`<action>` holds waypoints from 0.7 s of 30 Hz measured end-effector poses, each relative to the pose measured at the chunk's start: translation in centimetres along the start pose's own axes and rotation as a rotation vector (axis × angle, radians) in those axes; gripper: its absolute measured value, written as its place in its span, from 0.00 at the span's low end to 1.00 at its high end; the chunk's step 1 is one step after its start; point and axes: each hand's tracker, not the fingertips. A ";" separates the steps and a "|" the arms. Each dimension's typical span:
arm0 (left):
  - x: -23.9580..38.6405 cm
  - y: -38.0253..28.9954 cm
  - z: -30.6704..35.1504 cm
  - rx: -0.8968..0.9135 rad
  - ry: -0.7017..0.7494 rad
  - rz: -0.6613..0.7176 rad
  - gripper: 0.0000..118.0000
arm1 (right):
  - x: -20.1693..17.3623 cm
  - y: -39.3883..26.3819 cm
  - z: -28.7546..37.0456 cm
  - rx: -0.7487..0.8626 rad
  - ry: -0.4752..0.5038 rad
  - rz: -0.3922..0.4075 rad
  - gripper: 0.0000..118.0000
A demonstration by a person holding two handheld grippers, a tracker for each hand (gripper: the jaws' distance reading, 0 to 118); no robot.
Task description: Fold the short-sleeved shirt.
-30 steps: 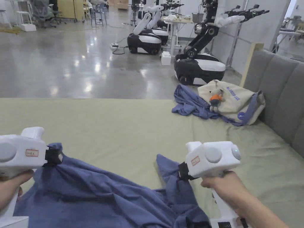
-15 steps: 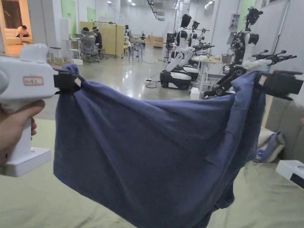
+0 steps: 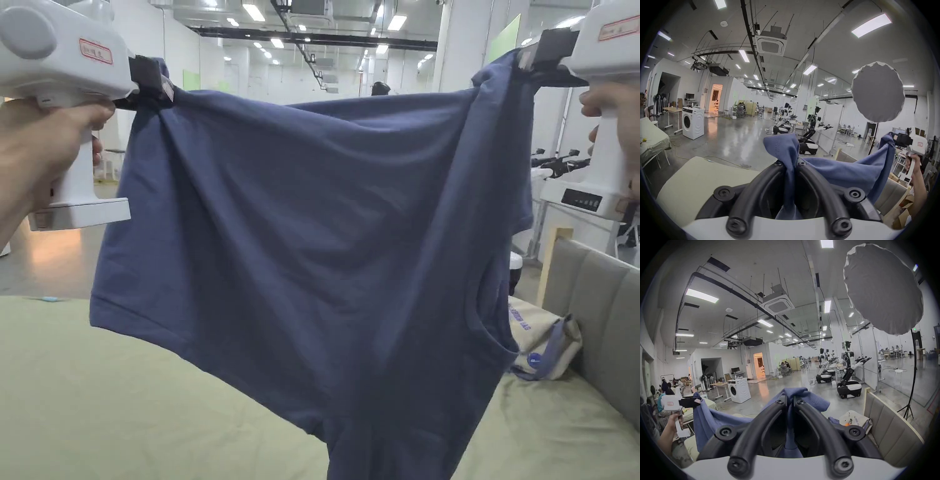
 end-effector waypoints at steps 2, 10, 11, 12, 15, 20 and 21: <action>-0.1 -0.3 -1.8 -0.008 0.008 0.008 0.07 | 0.9 0.2 -1.0 0.013 -0.001 -0.016 0.06; -0.1 -3.1 -3.8 0.019 -0.030 -0.025 0.07 | 0.2 -0.9 0.8 0.088 0.043 -0.014 0.06; -1.4 -3.4 -4.8 0.014 -0.037 -0.036 0.07 | 0.0 -1.5 1.5 0.096 0.051 -0.008 0.06; -1.8 -4.2 -4.8 0.005 -0.061 -0.054 0.07 | -0.4 -2.0 2.4 0.088 0.065 0.022 0.06; -1.9 -8.8 -3.2 -0.015 -0.089 -0.129 0.07 | -1.1 -5.8 5.6 0.070 0.142 0.102 0.06; -2.5 -22.2 2.2 -0.164 -0.089 -0.143 0.07 | -1.6 -17.0 13.0 -0.047 0.202 0.087 0.06; -2.9 -25.7 3.7 -0.184 -0.102 -0.157 0.07 | -1.6 -20.1 14.7 -0.075 0.203 0.077 0.06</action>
